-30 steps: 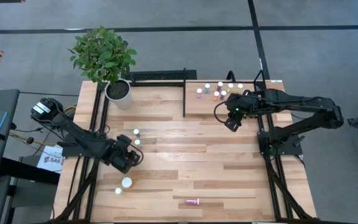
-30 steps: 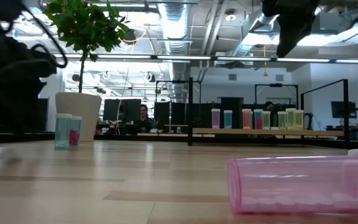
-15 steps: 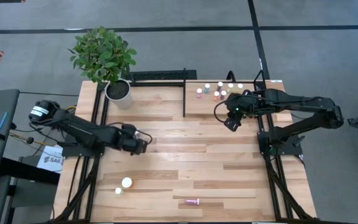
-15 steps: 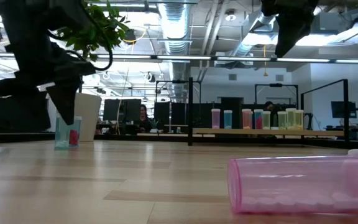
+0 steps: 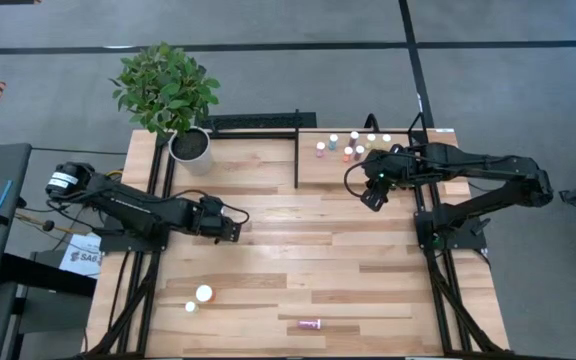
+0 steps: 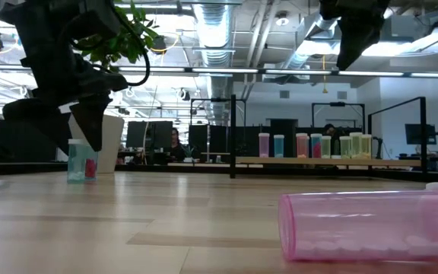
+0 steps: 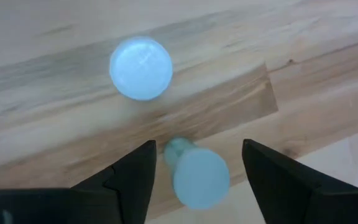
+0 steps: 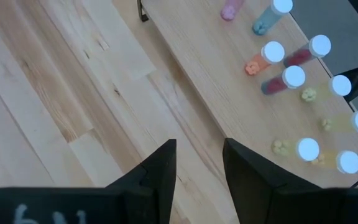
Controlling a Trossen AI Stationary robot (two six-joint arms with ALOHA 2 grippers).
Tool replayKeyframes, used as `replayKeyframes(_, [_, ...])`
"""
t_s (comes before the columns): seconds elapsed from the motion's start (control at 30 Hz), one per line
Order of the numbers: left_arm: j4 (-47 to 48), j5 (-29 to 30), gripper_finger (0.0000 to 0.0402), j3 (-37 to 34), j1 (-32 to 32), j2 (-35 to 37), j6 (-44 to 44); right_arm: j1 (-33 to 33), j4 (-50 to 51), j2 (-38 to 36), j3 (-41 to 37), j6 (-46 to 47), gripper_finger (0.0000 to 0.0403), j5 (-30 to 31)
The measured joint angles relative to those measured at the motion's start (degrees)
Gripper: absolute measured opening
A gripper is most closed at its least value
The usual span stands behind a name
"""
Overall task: Pick and place medicine bottles onto shelf by color
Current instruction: Move the blue pill bottle to the center of the table
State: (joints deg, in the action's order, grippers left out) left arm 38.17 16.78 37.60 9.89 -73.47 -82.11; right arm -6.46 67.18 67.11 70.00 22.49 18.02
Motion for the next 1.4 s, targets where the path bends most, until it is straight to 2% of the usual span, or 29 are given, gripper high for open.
replayKeyframes(0.3, [-0.3, 0.0, 0.0130, 0.0, 0.0, 0.0, -0.1, 0.0, 0.0, 0.0, 0.0, -0.1, 0.0152, 0.0])
replayKeyframes(0.43, [-1.1, -0.1, 0.0101, 0.0, 0.0, 0.0, -0.1, 0.0, 0.1, 0.0, 0.0, -0.2, 0.0154, 0.0])
replayKeyframes(0.63, [-6.1, 0.0, 0.0096, 1.2, 0.0, 0.0, 1.7, 0.0, 1.4, -0.5, 0.0, -0.1, 0.0152, -0.1])
replayKeyframes(0.8, [-10.7, 4.2, 0.0101, 6.1, -0.1, -0.3, 6.9, 0.2, 3.9, -1.8, 0.0, 0.0, 0.0148, -0.1])
replayKeyframes(0.93, [-13.1, 4.2, 0.0099, 12.4, -1.8, -3.8, 12.8, 0.7, 5.1, -3.2, 0.0, -0.1, 0.0147, -0.2])
replayKeyframes(1.1, [-13.3, -0.9, 0.0099, 25.2, -4.0, -15.6, 21.3, 1.0, 7.0, -5.2, 0.0, -0.5, 0.0147, -0.2])
replayKeyframes(1.4, [2.1, -5.9, 0.0099, 52.5, -8.4, -37.5, 31.3, 0.9, 9.1, -7.6, 0.0, -2.1, 0.0147, -0.1])
